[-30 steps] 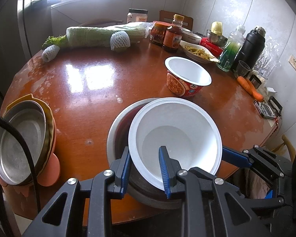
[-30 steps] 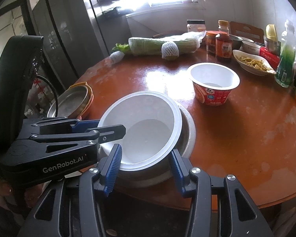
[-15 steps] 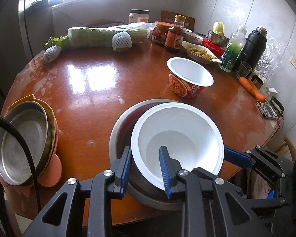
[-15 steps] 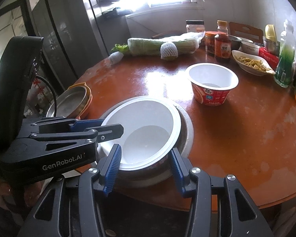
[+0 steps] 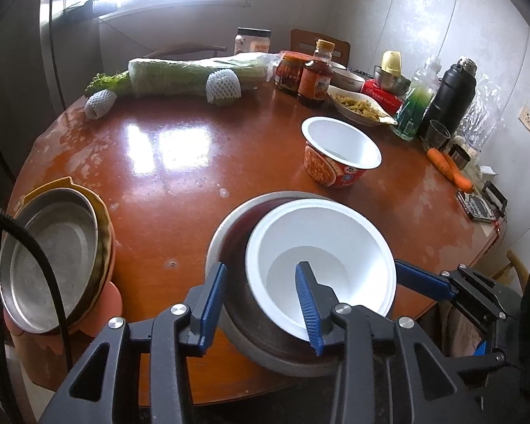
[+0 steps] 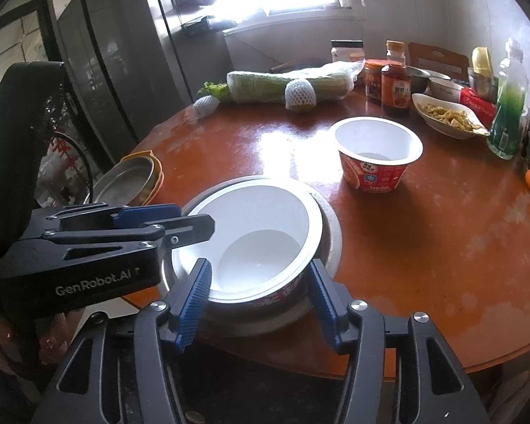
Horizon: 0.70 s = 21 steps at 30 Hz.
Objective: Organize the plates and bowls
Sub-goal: 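Open the left gripper and withdraw it from the white bowl rim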
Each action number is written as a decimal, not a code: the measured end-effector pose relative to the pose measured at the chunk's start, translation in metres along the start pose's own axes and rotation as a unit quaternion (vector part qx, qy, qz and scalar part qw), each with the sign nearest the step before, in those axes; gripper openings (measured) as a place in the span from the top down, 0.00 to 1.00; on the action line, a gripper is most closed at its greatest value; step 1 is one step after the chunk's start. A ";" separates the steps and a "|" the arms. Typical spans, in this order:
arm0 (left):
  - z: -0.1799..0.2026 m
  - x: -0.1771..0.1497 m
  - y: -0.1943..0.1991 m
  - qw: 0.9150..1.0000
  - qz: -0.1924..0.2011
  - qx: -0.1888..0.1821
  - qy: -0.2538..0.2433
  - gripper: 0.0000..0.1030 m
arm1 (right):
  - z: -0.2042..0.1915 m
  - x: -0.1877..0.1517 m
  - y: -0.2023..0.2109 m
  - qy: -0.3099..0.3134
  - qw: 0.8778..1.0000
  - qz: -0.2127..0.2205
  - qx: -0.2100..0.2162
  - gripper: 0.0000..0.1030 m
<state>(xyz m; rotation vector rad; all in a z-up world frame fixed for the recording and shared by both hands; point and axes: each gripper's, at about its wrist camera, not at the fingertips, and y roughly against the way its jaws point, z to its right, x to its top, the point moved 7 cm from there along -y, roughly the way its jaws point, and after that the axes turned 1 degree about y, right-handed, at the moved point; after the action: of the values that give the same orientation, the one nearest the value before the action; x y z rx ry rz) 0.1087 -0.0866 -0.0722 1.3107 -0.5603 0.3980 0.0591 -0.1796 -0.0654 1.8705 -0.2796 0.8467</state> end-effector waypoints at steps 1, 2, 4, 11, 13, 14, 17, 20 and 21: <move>0.000 0.000 0.000 1.000 0.000 0.000 0.001 0.61 | 0.001 0.000 0.000 0.000 1.000 0.000 -0.004 0.40; -0.001 0.001 0.001 1.000 0.002 0.001 0.002 0.61 | 0.002 0.000 0.001 0.000 1.000 0.000 -0.008 0.40; -0.001 0.001 0.002 1.000 0.003 0.002 0.002 0.60 | 0.005 0.000 0.001 -0.004 1.000 0.000 -0.010 0.40; 0.003 0.006 0.011 1.000 0.017 0.002 -0.004 0.59 | 0.011 0.002 0.010 -0.007 1.000 0.013 -0.022 0.38; 0.004 0.009 0.015 1.000 0.022 0.002 -0.005 0.58 | 0.015 0.004 0.014 -0.010 0.999 0.019 -0.026 0.38; 0.005 0.012 0.016 1.000 0.025 0.002 -0.006 0.55 | 0.017 0.005 0.016 -0.012 0.999 0.022 -0.028 0.36; 0.008 0.018 0.020 0.999 0.032 0.003 -0.007 0.50 | 0.024 0.009 0.024 -0.019 0.999 0.033 -0.034 0.35; 0.010 0.023 0.022 0.999 0.036 0.002 -0.009 0.49 | 0.032 0.013 0.030 -0.027 0.998 0.043 -0.040 0.34; 0.011 0.025 0.021 0.999 0.036 0.003 -0.010 0.49 | 0.035 0.014 0.032 -0.031 0.998 0.047 -0.043 0.34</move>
<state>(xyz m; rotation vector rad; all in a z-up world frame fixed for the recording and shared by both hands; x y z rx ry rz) 0.1147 -0.0936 -0.0388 1.3032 -0.6244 0.4469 0.0669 -0.2222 -0.0417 1.8169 -0.4385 0.8280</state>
